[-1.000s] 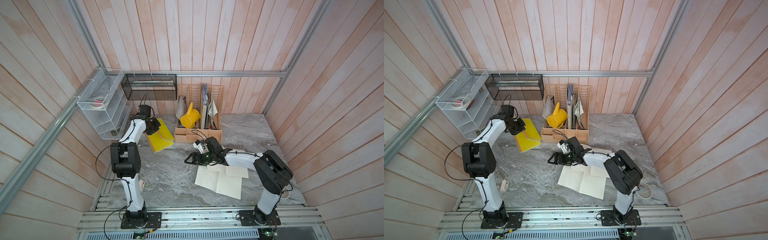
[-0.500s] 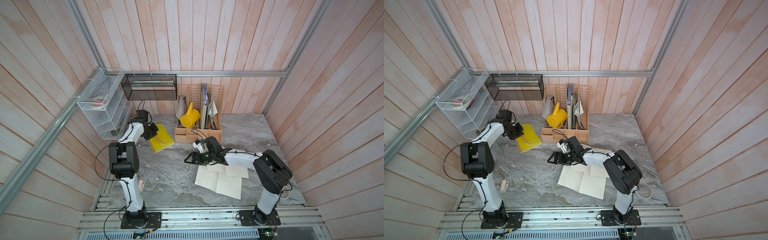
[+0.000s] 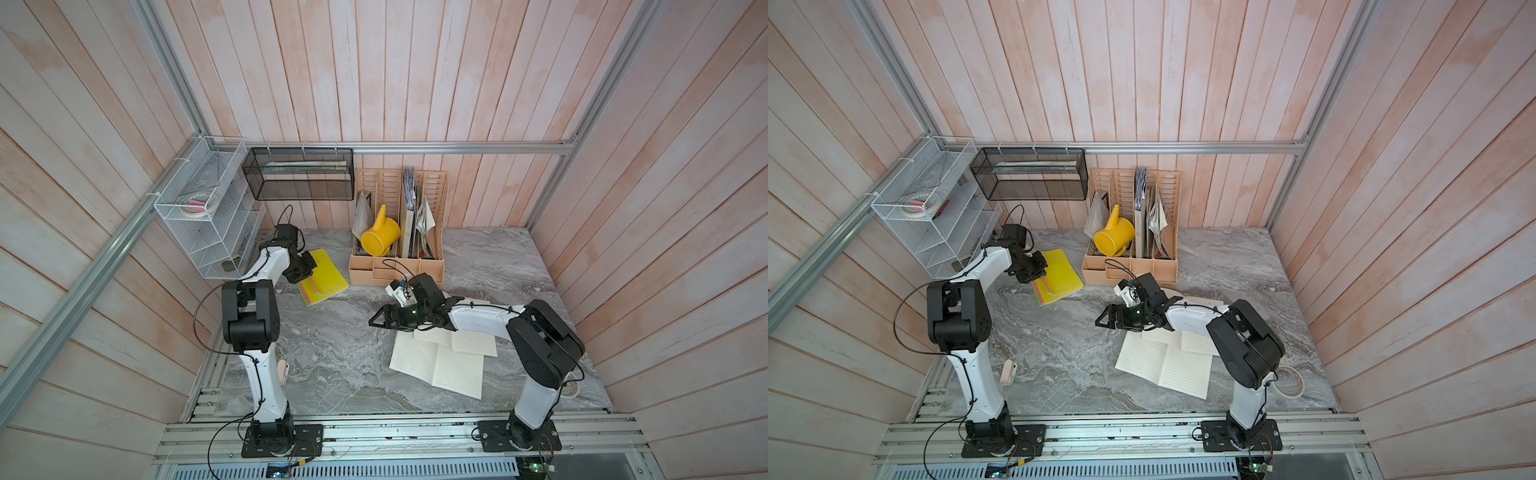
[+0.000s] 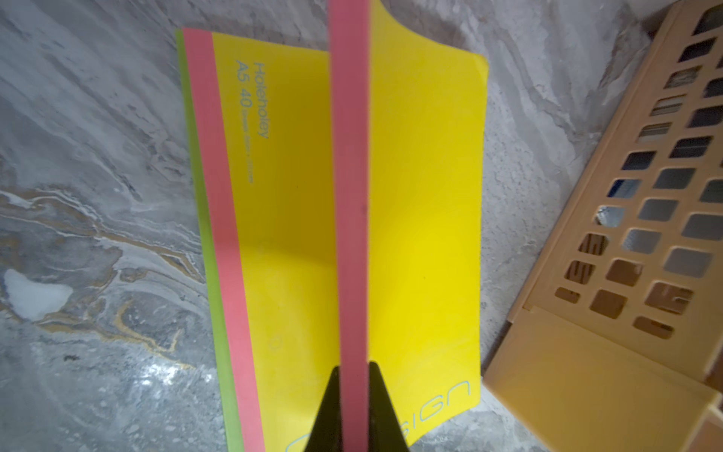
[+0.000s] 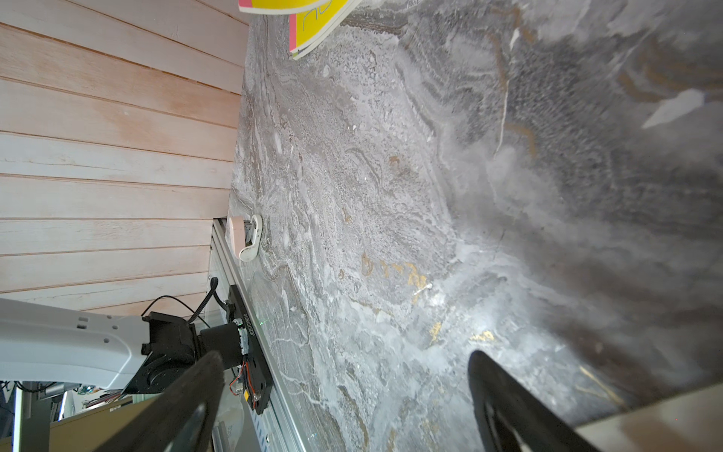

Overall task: Close the notebook
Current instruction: Place the notebook at the notebook.

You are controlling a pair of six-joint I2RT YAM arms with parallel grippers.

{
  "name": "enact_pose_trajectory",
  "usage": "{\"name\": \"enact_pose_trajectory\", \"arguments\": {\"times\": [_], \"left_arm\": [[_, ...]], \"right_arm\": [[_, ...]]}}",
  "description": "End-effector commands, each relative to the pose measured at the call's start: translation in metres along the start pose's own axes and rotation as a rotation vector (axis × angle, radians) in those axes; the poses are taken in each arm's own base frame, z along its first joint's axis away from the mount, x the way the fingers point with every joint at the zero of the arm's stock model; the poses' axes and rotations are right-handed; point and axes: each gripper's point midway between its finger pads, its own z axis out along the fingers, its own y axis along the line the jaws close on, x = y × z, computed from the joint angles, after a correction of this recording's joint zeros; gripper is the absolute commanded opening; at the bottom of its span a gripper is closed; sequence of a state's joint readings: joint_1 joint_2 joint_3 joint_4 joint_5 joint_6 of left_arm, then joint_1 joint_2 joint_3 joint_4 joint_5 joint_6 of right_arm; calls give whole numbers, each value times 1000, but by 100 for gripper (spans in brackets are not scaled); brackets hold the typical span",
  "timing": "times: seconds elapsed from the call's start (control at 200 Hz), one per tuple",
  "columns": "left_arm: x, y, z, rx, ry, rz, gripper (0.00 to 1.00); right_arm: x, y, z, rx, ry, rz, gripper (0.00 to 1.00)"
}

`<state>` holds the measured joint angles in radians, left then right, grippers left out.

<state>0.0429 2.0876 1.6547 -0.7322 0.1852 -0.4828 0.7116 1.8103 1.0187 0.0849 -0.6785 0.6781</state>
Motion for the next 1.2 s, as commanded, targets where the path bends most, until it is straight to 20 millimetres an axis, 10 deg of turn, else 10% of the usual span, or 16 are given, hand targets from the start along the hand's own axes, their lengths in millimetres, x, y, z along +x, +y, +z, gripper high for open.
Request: {"name": "enact_pose_trajectory", "arguments": {"times": [0.0, 1.195], "left_arm": [[-1, 14, 12, -55, 1, 37, 0], [22, 67, 58, -229, 104, 47, 0]], "right_arm": [[1, -1, -4, 13, 1, -5, 98], [11, -9, -5, 21, 10, 12, 98]]}}
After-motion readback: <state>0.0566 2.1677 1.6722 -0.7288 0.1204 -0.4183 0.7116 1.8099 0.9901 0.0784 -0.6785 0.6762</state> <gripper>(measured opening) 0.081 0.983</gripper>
